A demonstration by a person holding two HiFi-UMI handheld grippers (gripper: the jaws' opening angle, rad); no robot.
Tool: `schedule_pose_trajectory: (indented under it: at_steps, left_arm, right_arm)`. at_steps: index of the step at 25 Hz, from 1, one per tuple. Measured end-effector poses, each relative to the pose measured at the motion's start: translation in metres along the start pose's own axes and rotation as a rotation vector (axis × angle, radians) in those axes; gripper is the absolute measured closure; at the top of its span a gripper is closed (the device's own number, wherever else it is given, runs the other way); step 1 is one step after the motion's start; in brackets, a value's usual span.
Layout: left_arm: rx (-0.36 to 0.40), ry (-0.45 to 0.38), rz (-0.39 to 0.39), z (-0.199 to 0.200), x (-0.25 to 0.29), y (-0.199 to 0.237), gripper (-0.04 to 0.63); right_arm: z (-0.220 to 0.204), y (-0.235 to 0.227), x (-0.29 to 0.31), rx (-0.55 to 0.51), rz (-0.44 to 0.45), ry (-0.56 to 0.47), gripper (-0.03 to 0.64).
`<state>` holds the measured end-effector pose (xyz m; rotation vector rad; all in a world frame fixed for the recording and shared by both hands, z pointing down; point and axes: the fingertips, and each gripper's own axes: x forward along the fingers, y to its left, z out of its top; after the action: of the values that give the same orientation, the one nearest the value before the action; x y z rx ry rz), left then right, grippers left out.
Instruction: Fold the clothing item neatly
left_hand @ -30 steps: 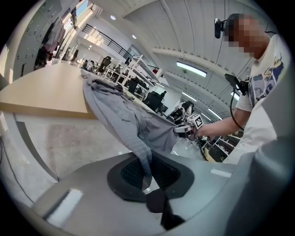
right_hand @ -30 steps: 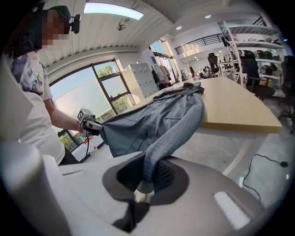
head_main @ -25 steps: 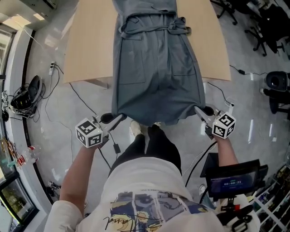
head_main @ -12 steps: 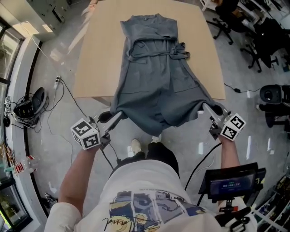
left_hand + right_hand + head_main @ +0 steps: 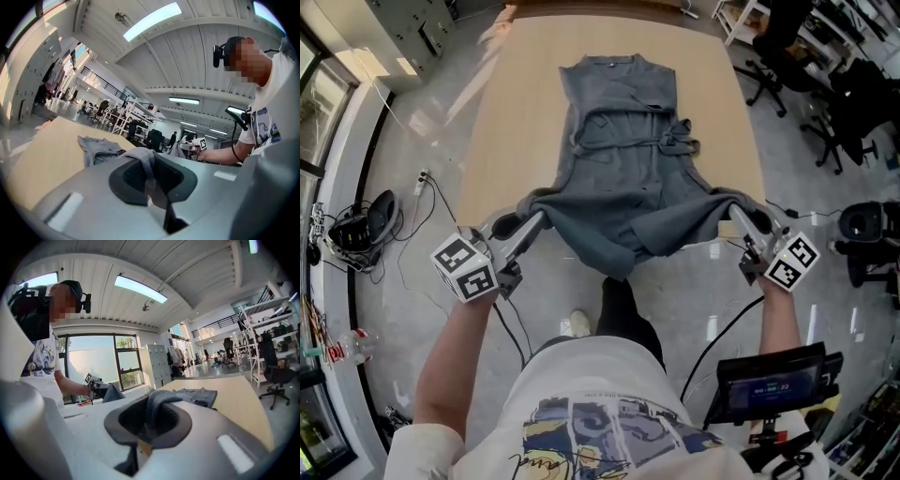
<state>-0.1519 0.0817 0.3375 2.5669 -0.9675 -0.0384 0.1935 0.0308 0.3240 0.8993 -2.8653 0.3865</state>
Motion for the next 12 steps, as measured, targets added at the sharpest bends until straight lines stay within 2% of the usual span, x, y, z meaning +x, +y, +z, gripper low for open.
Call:
schedule_pose_trajectory:
  at_steps: [5, 12]
  left_arm:
    - [0.005, -0.039, 0.047, 0.029, 0.032, 0.030, 0.572]
    - [0.028, -0.045, 0.099, 0.064, 0.071, 0.071, 0.572]
  right_arm:
    - [0.031, -0.046, 0.031, -0.031, 0.046, -0.033, 0.603]
    - [0.064, -0.106, 0.066, -0.053, 0.078, -0.040, 0.603]
